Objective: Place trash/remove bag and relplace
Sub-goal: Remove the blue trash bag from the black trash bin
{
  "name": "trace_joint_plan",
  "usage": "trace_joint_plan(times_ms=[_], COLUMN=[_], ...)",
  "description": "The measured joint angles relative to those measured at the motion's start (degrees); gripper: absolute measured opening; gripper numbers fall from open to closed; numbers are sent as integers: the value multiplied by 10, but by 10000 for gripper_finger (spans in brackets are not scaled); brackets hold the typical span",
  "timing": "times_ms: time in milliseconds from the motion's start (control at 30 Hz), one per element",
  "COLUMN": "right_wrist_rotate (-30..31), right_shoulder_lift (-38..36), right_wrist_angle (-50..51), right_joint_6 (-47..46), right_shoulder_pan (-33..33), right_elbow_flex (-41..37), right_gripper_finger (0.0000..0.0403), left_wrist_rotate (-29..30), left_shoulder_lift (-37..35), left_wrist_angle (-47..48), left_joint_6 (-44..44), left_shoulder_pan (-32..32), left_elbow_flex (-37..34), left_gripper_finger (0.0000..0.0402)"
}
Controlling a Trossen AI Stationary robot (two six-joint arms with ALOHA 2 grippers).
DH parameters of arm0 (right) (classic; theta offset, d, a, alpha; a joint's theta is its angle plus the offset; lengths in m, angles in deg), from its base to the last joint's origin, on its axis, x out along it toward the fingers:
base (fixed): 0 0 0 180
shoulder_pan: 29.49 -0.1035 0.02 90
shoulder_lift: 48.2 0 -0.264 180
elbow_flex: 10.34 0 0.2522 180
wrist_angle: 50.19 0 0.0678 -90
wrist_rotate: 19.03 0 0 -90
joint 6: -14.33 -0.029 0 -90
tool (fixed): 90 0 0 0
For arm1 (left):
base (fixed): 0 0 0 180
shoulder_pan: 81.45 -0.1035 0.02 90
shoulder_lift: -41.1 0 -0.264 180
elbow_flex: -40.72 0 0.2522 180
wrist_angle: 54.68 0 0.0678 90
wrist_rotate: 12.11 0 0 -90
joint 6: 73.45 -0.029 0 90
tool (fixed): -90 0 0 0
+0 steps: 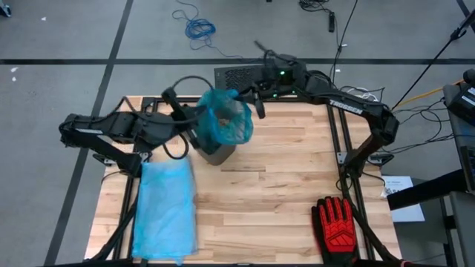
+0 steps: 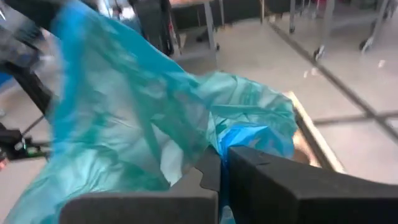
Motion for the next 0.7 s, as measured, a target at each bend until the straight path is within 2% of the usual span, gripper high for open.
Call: trace_joint_plan(times_ms=[100,233,433,567,700], right_wrist_rotate=[-1,-4,-4,-4,-4], right_shoulder_lift=[22,40,22,1,-21], right_wrist_angle=[5,12,5,6,-4], right_joint_6=[3,14,13,11,12], right_shoulder_pan=[-6,-7,-2,-2,-15], right_elbow_flex=[0,0,-1,-1,-1], right_gripper_finger=[0,0,5,41,109], left_wrist_rotate=[-23,-23,-23,-23,-23], left_shoulder_lift=[4,5,5,5,7], left_wrist_angle=[15,39,50,51,61], left_joint_6=[27,62,90,90,104], left_shoulder_pan=[0,0,0,-3,-12], left_elbow_flex=[-9,-27,-31,-31,-31], left_gripper_finger=[0,0,0,0,0])
